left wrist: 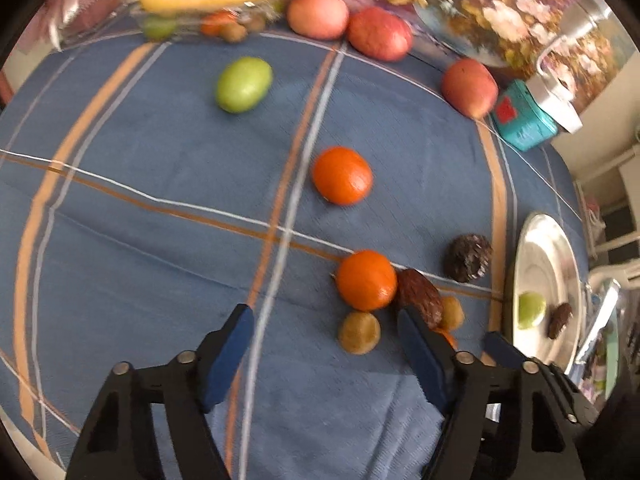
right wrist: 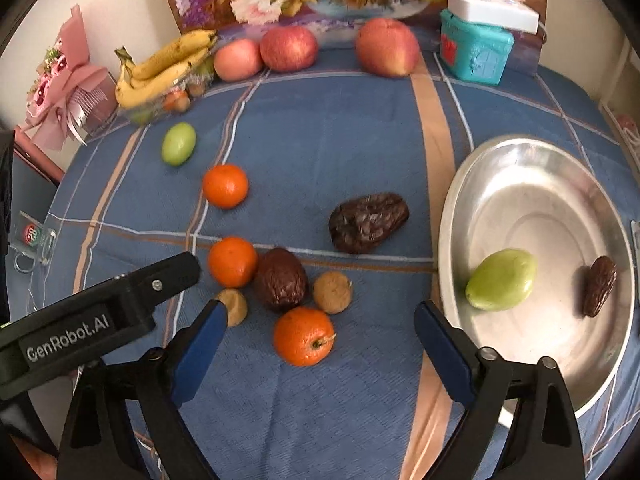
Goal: Organize fruits
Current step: 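Withdraw both open tools from the plate back toward the fruits, then grasp a small brown round fruit with the left tool while the right tool grasps a tangerine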
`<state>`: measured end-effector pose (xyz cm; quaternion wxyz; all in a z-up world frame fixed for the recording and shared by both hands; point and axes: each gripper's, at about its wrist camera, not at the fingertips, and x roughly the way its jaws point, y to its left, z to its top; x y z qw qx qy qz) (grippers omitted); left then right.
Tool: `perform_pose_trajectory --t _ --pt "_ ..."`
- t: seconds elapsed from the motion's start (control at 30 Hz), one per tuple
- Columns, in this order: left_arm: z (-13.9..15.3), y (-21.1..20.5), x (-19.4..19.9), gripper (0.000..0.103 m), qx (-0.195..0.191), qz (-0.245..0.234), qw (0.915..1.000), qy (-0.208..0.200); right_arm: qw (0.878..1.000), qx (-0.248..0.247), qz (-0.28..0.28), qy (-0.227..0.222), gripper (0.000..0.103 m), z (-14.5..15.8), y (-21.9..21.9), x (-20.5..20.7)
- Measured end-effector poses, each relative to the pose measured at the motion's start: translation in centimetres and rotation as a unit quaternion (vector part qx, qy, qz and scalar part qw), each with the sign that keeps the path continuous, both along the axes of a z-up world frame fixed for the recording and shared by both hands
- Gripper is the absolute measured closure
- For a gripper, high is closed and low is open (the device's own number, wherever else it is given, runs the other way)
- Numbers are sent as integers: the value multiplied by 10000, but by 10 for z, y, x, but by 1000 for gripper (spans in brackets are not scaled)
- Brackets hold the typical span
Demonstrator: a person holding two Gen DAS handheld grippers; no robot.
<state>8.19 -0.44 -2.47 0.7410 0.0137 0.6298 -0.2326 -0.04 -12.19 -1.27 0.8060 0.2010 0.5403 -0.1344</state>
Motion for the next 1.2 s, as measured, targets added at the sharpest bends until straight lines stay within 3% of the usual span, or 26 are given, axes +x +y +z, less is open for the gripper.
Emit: perform_pose_trajectory --t 0.1,0.23,0.63,0.93,1.2 --pt "-1 -5 -5 33 -40 -98 9999 58 9998 74 61 147 25 -8 3 1" --pt "-3 -8 -8 51 -91 -110 9998 158 9995 171 120 240 32 -13 5 0" --pt "-9 -14 -10 67 -89 -151 9995 261 9986 391 155 307 65 -21 7 -1" --pt "-13 -15 -12 80 -132 -116 9992 357 9991 316 94 259 65 -10 1 -8" --pt "-9 -1 -10 82 -216 80 9991 351 9990 333 138 248 65 -7 2 -7"
